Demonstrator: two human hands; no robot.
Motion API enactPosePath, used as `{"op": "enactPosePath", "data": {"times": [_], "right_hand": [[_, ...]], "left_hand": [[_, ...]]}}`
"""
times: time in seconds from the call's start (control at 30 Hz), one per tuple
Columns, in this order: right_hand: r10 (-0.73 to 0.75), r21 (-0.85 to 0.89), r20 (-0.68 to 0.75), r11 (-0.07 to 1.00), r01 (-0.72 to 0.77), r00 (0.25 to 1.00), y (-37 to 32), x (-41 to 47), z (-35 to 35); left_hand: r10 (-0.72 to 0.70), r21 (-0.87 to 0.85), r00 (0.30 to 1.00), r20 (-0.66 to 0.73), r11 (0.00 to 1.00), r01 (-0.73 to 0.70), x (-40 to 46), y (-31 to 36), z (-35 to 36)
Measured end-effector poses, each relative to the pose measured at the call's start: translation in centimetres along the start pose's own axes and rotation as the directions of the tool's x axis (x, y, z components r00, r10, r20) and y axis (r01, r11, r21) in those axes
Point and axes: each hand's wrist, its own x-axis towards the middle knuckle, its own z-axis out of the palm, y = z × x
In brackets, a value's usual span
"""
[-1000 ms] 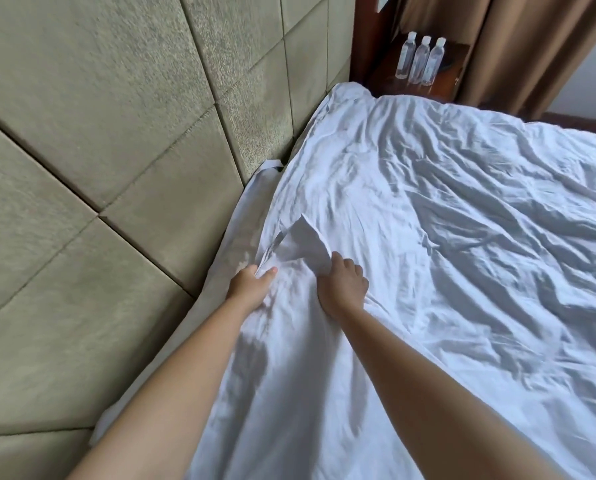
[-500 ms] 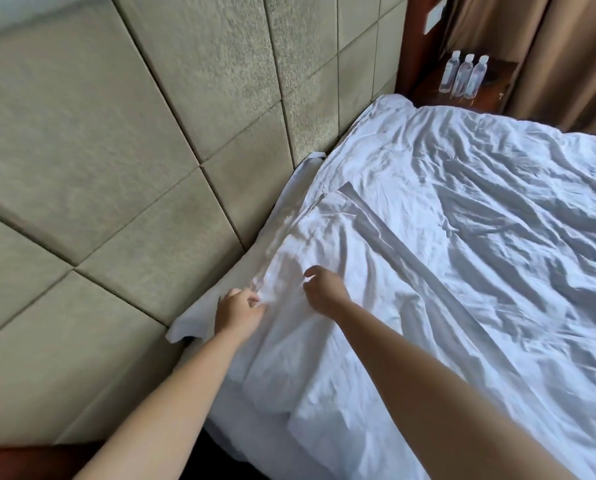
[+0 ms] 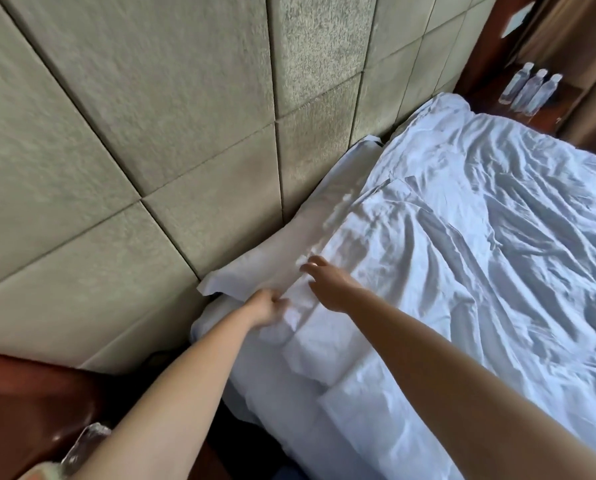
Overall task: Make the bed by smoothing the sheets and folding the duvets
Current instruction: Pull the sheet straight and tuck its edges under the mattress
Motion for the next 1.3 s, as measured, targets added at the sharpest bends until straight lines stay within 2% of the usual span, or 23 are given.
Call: {"op": "enactPosePath", "data": {"times": [0.1, 0.17, 0.23, 0.3, 0.37, 0.43, 0.5, 0.57, 0.6, 0.7, 0.77, 0.93, 1.0, 1.07, 1.13, 1.23, 1.27, 1.3], "right_hand": [[0.031, -0.056, 0.080, 0.998, -0.026, 0.996, -0.6, 1.2, 0.4], [0.069, -0.079, 0.067, 0.995, -0.063, 0.995, -1.4, 1.9, 0.1], [0.088, -0.057, -0.083, 0.994, -0.093, 0.993, -2.7, 2.8, -0.8], [0.093, 0.032, -0.297, 0.996, -0.088, 0.950, -4.0, 3.9, -1.8], [0.113, 0.085, -0.358, 0.992, -0.089, 0.927, -4.2, 4.9, -2.2], [0.180, 0.078, -0.256, 0.983, -0.165, 0.950, -3.3, 5.3, -1.7], [0.238, 0.043, -0.159, 0.971, -0.234, 0.958, -1.9, 5.3, -0.8], [0.254, 0.038, -0.165, 0.967, -0.251, 0.953, -0.9, 5.2, -0.5], [0.264, 0.045, -0.189, 0.965, -0.260, 0.946, -0.6, 5.3, -0.6], [0.331, 0.072, -0.257, 0.944, -0.323, 0.908, 0.0, 5.9, -1.7], [0.334, 0.036, -0.254, 0.941, -0.336, 0.908, 0.6, 6.3, -2.4], [0.301, -0.085, -0.169, 0.944, -0.318, 0.939, 1.7, 7.3, -3.8], [0.347, -0.115, -0.178, 0.922, -0.370, 0.921, 2.2, 7.8, -4.1], [0.423, -0.117, -0.217, 0.883, -0.454, 0.880, 2.7, 7.9, -4.5], [0.473, -0.083, -0.288, 0.854, -0.514, 0.833, 3.4, 7.8, -4.9], [0.486, -0.004, -0.348, 0.854, -0.520, 0.801, 4.9, 7.5, -5.9], [0.479, 0.014, -0.348, 0.862, -0.506, 0.806, 5.5, 7.4, -6.3], [0.470, 0.027, -0.354, 0.870, -0.493, 0.809, 6.2, 7.4, -6.6]], "left_hand": [[0.087, -0.097, 0.994, -0.064, 0.991, -0.093, 0.5, -1.2, -2.1], [0.131, -0.148, 0.986, -0.101, 0.978, -0.145, 0.9, -1.3, -3.7], [0.175, -0.176, 0.954, -0.242, 0.959, -0.221, 1.7, -1.0, -6.1], [0.212, -0.189, 0.876, -0.433, 0.929, -0.318, 2.5, -0.4, -8.8], [0.228, -0.178, 0.831, -0.508, 0.916, -0.360, 3.2, -0.3, -9.8], [0.179, -0.226, 0.892, -0.414, 0.930, -0.291, 3.8, -1.2, -8.5], [0.089, -0.276, 0.969, -0.231, 0.949, -0.153, 4.5, -3.1, -6.2], [0.035, -0.277, 0.996, -0.079, 0.959, -0.056, 5.1, -4.5, -4.7], [0.035, -0.291, 0.998, -0.051, 0.956, -0.048, 5.4, -4.7, -4.4], [0.076, -0.338, 0.991, -0.110, 0.935, -0.110, 6.3, -2.9, -4.7], [0.087, -0.343, 0.988, -0.126, 0.931, -0.126, 6.7, -1.0, -5.0], [0.039, -0.345, 0.999, 0.012, 0.938, -0.032, 7.5, 1.3, -4.7], [0.053, -0.376, 0.998, 0.046, 0.926, -0.031, 7.9, 2.0, -4.4], [0.072, -0.381, 0.997, 0.021, 0.923, -0.058, 8.6, 2.9, -4.5], [0.052, -0.338, 0.998, 0.037, 0.940, -0.036, 9.6, 3.1, -4.8], [-0.023, 0.014, 0.987, 0.158, 1.000, 0.021, 10.5, 3.7, -5.2], [-0.029, 0.060, 0.987, 0.158, 0.998, 0.020, 10.9, 4.2, -5.2], [-0.013, 0.037, 0.989, 0.149, 0.999, 0.007, 11.4, 4.9, -5.1]]}}
